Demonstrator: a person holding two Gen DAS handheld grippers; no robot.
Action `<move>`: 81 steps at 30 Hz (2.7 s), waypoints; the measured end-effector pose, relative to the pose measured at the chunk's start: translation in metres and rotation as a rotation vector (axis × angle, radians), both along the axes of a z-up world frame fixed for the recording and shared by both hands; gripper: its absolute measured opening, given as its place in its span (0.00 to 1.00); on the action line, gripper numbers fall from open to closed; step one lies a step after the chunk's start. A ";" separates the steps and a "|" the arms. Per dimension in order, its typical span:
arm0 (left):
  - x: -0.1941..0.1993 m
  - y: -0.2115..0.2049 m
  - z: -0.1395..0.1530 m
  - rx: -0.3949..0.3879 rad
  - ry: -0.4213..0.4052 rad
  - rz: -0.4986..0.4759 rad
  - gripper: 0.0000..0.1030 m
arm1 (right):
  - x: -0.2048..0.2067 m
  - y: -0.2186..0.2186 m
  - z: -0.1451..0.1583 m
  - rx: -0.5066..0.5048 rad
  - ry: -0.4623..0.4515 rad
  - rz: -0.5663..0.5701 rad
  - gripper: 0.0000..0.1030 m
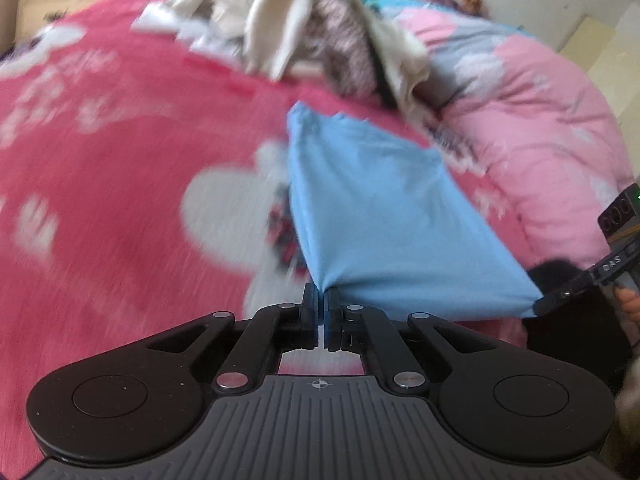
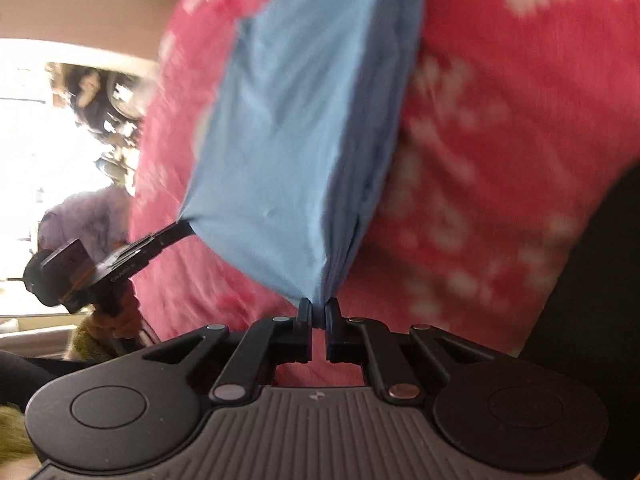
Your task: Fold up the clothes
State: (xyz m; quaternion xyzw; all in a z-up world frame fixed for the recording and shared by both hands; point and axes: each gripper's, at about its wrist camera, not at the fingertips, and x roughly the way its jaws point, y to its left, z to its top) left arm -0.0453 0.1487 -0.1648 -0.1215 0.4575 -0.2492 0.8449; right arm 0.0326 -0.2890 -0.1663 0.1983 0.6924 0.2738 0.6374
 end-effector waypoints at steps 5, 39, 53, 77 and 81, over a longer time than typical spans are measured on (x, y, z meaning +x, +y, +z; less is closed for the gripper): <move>-0.017 -0.011 -0.024 0.231 0.070 -0.003 0.05 | -0.013 0.020 0.013 -0.268 -0.157 0.175 0.20; 0.008 -0.054 -0.011 0.021 0.050 0.250 0.43 | -0.002 0.072 0.048 -0.385 -0.636 0.170 0.15; 0.036 -0.088 -0.021 -0.001 0.026 0.180 0.43 | 0.037 0.046 0.040 -0.340 -0.595 -0.058 0.21; 0.045 -0.084 -0.023 -0.029 -0.013 0.297 0.48 | 0.134 0.099 -0.008 -0.132 -0.598 -0.038 0.03; 0.043 -0.090 -0.023 0.025 -0.039 0.264 0.48 | 0.145 0.067 0.023 -0.213 -0.675 -0.192 0.16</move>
